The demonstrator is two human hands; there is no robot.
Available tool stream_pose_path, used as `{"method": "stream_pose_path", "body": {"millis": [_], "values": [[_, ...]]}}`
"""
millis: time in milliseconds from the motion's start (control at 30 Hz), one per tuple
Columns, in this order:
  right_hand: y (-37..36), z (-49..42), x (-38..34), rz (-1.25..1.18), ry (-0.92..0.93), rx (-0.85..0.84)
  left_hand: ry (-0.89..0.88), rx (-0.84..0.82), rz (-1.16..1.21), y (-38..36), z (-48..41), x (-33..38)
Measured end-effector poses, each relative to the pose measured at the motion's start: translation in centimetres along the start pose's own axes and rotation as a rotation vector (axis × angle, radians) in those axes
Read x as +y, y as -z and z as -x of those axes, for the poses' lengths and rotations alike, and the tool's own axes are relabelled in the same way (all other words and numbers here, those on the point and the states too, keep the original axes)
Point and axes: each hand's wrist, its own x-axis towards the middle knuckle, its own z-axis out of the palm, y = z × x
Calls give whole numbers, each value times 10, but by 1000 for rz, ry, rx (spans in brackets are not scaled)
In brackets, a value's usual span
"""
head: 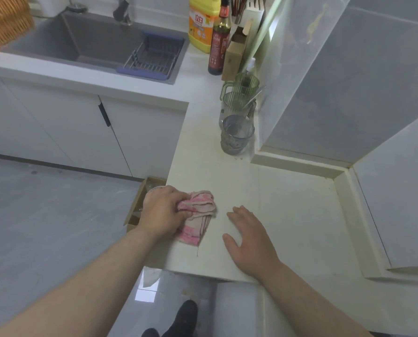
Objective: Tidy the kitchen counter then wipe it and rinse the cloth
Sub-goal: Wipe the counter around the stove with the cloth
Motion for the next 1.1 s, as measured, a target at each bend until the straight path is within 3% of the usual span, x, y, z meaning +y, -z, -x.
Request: {"method": "stream_pose_path", "body": {"millis": [533, 1100], "values": [[2, -99, -5, -163, -57, 58, 13, 51, 1, -5, -115, -6], [18, -112, 11, -345, -46, 45, 143, 32, -36, 9, -217, 9]]}}
